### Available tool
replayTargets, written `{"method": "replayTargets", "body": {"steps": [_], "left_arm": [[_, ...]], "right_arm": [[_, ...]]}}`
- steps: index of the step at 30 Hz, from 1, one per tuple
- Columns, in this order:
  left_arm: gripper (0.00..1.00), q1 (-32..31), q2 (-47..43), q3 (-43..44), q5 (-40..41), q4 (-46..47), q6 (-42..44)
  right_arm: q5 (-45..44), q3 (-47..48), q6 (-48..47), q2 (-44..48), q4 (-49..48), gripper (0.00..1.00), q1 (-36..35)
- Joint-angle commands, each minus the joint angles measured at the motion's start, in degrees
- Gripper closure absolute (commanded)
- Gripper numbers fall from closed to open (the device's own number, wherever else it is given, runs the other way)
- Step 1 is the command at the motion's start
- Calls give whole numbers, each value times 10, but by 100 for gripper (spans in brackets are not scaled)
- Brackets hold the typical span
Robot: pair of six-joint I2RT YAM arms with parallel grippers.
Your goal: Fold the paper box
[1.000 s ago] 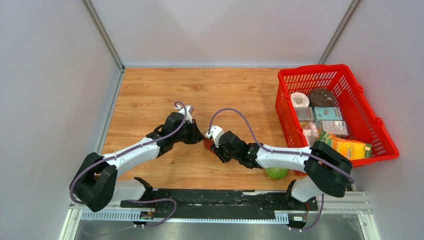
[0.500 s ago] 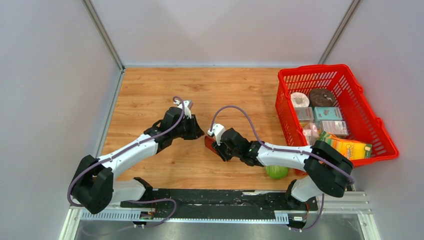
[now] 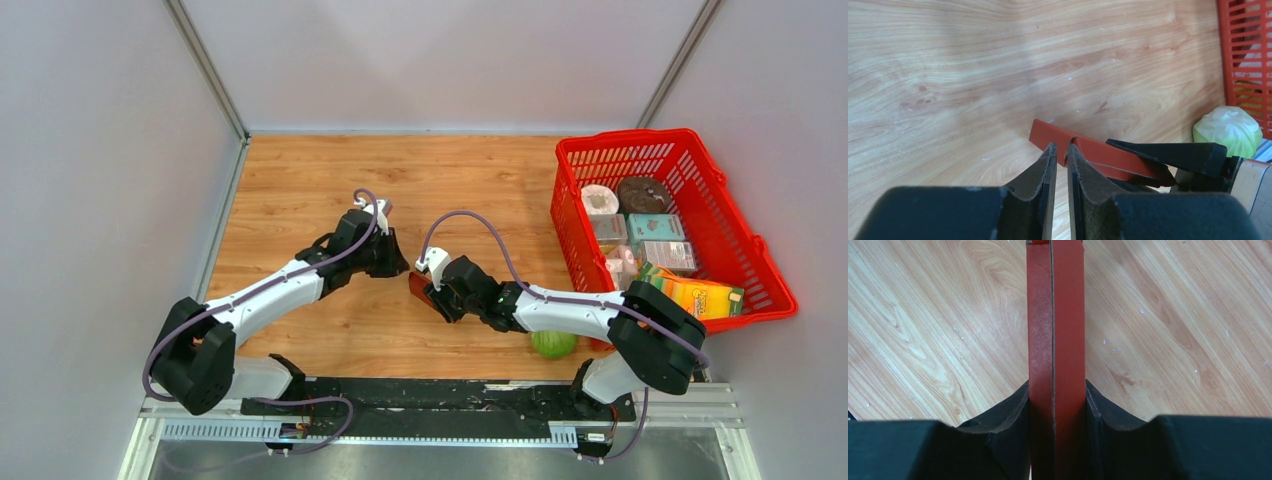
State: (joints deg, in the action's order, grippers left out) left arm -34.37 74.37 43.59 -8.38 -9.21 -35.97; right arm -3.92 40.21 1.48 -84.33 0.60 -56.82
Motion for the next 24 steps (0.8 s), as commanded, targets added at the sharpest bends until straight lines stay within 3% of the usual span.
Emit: {"method": "replayTargets", "body": {"steps": [1,8,13,15,16,18,24], "left_arm": [[79,-22,8,17,-1,22,12],[79,-40,26,-11,6,53,-9],[79,-40,3,-10,42,22,12],[77,-40,-7,-10,50,15,27],[77,-40,-15,-11,50,12,28],[74,-39,-19,-13,47,11,28],[67,-29,-23,-18,23,22,15]], "right_arm": [[8,14,1,-2,-17,62,2],[9,14,1,-2,-17,63,1],[10,10,4,-1,-17,61,2],[12,13,12,1,-10,56,2],[15,20,16,6,-9,47,3],[23,36,38,8,32,40,5],[50,81,75,11,88,32,21]]}}
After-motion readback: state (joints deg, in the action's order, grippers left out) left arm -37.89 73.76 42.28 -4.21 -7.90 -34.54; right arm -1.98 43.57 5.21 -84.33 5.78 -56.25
